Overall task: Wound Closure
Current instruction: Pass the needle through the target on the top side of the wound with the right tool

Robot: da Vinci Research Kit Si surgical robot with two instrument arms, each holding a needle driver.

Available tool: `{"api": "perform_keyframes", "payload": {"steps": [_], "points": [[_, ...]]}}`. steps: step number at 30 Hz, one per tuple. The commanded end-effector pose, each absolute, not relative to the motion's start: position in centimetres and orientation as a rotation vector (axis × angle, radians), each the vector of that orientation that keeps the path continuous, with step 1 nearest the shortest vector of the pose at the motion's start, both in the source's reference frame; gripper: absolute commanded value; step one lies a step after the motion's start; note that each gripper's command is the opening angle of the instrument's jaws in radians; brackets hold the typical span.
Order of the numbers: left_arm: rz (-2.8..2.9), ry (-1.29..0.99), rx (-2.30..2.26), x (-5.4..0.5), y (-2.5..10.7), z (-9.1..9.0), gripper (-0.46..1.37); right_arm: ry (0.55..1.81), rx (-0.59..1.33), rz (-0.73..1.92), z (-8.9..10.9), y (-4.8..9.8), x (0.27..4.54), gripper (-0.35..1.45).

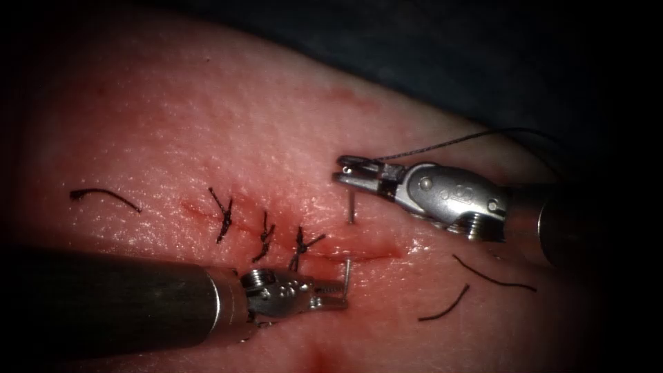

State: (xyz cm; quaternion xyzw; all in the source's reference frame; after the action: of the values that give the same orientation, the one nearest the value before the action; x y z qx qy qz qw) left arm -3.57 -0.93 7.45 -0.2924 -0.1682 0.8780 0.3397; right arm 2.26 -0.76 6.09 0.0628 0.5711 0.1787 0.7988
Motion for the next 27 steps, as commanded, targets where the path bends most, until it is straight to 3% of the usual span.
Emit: {"api": "perform_keyframes", "payload": {"steps": [1,15,27], "points": [[2.285,-0.445,-0.765,-3.56,-0.93,7.45,-0.06,1.226,0.162,0.435,6.08,-0.77,2.27,-0.35],[2.286,-0.448,-0.766,-3.54,-0.92,7.45,-0.04,1.026,0.605,0.927,6.11,-1.21,2.16,-0.35],[2.286,-0.449,-0.766,-3.54,-0.91,7.44,-0.07,0.964,0.768,1.046,6.09,-1.44,2.16,-0.35]]}}
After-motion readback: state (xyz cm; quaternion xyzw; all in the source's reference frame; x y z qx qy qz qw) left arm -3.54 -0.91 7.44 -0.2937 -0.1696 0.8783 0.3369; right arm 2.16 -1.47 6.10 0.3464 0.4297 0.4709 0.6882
